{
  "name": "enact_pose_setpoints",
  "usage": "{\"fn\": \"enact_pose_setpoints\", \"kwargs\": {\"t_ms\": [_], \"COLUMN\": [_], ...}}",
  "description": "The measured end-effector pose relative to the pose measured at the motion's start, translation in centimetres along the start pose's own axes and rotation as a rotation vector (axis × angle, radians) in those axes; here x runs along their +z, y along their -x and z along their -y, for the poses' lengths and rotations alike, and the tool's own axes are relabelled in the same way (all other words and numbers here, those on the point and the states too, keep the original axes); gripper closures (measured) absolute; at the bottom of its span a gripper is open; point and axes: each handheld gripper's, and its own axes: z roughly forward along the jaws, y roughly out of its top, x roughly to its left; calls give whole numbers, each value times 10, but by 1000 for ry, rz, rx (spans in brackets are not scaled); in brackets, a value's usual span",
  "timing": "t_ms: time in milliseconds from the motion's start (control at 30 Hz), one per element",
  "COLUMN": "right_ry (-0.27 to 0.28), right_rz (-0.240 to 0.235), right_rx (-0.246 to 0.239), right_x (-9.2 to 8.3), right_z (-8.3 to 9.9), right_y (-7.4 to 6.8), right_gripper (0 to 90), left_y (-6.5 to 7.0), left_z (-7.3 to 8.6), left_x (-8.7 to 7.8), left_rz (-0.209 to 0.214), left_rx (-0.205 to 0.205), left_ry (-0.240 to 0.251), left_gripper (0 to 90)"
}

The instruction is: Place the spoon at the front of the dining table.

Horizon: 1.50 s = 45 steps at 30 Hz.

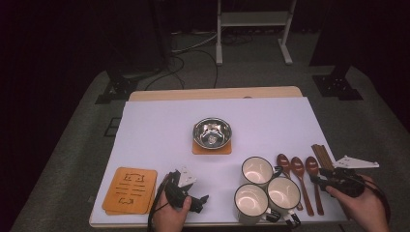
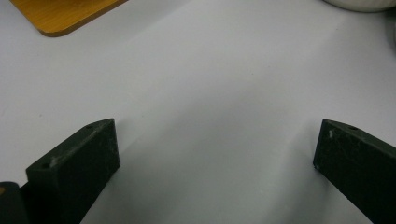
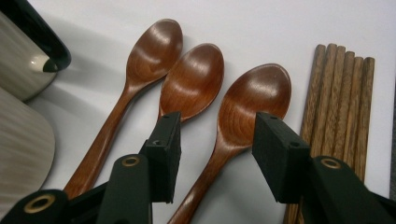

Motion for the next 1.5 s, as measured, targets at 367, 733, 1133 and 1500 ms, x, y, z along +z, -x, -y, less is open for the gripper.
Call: {"fn": "enact_pose_setpoints", "kwargs": {"t_ms": [367,733,1133,1500], "right_ry": [-13,-32,-53,-71], "right_rz": [10,16,15,41], "right_rx": [0,9,5,-30], "right_x": [-5,-10,-9,-9], "right_z": [10,24,32,32], "right_y": [-5,-9,-13,-14], "right_gripper": [526,542,550,557], "left_y": [0,0,0,0], "left_z": [0,0,0,0], "left_x": [0,0,0,0], "left_rz": [-1,-1,0,0], "left_rx": [2,1,0,0], "left_ry": [-1,0,0,0], "left_gripper": [0,0,0,0]}}
